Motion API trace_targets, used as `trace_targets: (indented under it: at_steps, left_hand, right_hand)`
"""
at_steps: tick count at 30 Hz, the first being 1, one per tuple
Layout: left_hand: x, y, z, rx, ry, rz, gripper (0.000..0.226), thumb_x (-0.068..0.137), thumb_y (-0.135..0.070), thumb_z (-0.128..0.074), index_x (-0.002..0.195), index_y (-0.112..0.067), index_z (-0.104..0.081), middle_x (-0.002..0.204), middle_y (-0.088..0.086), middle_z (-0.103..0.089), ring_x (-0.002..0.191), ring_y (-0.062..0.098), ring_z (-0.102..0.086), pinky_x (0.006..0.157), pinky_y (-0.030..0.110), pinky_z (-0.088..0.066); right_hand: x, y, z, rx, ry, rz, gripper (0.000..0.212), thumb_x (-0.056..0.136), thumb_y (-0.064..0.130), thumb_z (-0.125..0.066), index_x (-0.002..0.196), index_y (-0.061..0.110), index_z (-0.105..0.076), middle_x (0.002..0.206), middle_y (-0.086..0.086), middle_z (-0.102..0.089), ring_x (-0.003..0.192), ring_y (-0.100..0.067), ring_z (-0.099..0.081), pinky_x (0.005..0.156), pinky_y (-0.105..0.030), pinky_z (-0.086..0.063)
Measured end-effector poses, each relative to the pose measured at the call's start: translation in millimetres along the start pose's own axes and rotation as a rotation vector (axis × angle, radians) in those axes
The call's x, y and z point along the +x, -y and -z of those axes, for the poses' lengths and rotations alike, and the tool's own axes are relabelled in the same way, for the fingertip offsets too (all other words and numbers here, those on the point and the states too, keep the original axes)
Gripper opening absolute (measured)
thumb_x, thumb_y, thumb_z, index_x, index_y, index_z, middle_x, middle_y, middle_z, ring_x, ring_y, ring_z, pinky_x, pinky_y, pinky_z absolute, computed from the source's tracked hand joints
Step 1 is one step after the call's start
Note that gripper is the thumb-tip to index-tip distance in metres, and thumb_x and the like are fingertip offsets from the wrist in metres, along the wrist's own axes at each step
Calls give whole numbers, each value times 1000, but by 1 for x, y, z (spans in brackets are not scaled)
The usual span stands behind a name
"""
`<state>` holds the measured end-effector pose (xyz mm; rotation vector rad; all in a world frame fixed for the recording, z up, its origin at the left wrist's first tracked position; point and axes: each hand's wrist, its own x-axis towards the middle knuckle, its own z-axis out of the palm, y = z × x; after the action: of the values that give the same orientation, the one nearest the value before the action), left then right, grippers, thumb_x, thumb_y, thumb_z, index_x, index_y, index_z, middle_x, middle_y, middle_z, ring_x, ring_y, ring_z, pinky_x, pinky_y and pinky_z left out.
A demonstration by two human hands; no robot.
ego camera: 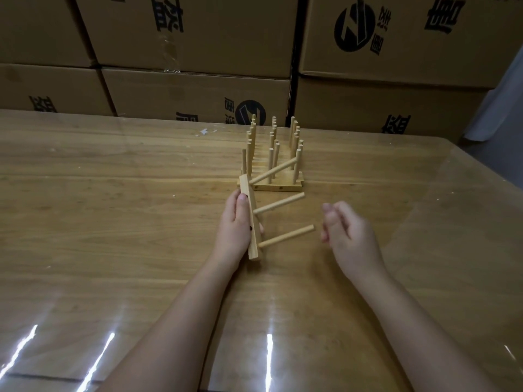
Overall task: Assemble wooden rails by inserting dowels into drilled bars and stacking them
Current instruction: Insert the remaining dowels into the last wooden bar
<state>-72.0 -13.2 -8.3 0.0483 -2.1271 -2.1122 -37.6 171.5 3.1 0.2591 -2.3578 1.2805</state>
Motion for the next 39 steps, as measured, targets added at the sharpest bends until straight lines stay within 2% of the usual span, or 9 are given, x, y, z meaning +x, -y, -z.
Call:
trace_targets:
  at_steps: [4, 9, 14, 18, 23, 27, 32, 36, 39]
  left_hand:
    - [1, 3, -2, 55, -90, -35, 36, 104, -33, -30, 85, -16, -56, 59, 6, -58, 44, 6, -56, 50, 22, -46]
    - [3, 7, -4, 109, -121, -65, 35, 103, -35, -32, 86, -15, -56, 64, 5, -56, 46, 7, -57, 53, 27, -48]
    - [1, 9, -4, 214, -124, -102, 35, 103, -38, -28, 81, -25, -51, 63, -2, -57, 48, 3, -57, 55, 27, -47]
    - [0, 8, -4, 192, -120, -101, 37, 103, -38, -26, 79, -24, -50, 64, 0, -54, 46, 1, -56, 54, 29, -46]
    - [-1, 8, -3, 179, -136, -102, 38, 103, -38, -26, 78, -24, -51, 59, -4, -52, 47, 3, -55, 64, 39, -50]
    - [-2, 7, -4, 155, -140, -111, 37, 104, -35, -26, 78, -23, -49, 60, -5, -49, 44, 0, -51, 67, 45, -52]
    - [0, 6, -4, 185, -138, -119, 39, 104, -35, -25, 77, -21, -50, 56, -2, -53, 47, 4, -54, 60, 33, -46]
    - [3, 6, -2, 127, -133, -22, 43, 104, -37, -24, 81, -15, -54, 56, 0, -57, 47, 5, -55, 59, 29, -46]
    - [7, 7, 2, 39, -119, 56, 47, 103, -39, -24, 89, -9, -57, 62, 7, -58, 44, 2, -56, 47, 17, -45]
  right_hand:
    - [-8, 12, -9, -135, 262, 115, 41, 84, 67, -30, 78, 34, -54, 58, 4, -57, 53, -9, -54, 51, -36, -45]
    - [-6, 14, -5, -248, 252, 271, 21, 90, 32, -52, 85, 17, -67, 76, 10, -59, 65, -11, -56, 57, -39, -49]
    - [-6, 18, -8, -450, 378, 350, 35, 89, 45, -46, 99, 19, -68, 87, 8, -59, 79, -9, -54, 63, -31, -49]
    - [-9, 19, -16, -372, 331, 308, 21, 91, 29, -57, 94, 15, -71, 83, 3, -60, 79, -14, -55, 66, -34, -47]
    - [-10, 18, -20, -337, 320, 292, 18, 90, 27, -58, 93, 15, -72, 78, 12, -51, 76, -7, -48, 65, -25, -41]
    - [-12, 17, -23, -321, 314, 275, 19, 90, 26, -59, 93, 14, -72, 79, 6, -56, 77, -7, -48, 65, -24, -39]
    - [-9, 15, -21, -309, 347, 254, 30, 90, 41, -50, 98, 20, -69, 83, 12, -55, 74, -4, -50, 64, -27, -45]
    - [-6, 2, -15, 25, 215, 39, 60, 81, 75, -25, 114, 35, -56, 91, 24, -52, 85, 7, -53, 69, -11, -42]
    - [4, -18, -17, 268, 33, -185, 35, 92, 56, -31, 109, 37, -54, 86, 11, -57, 84, -6, -57, 76, -19, -44]
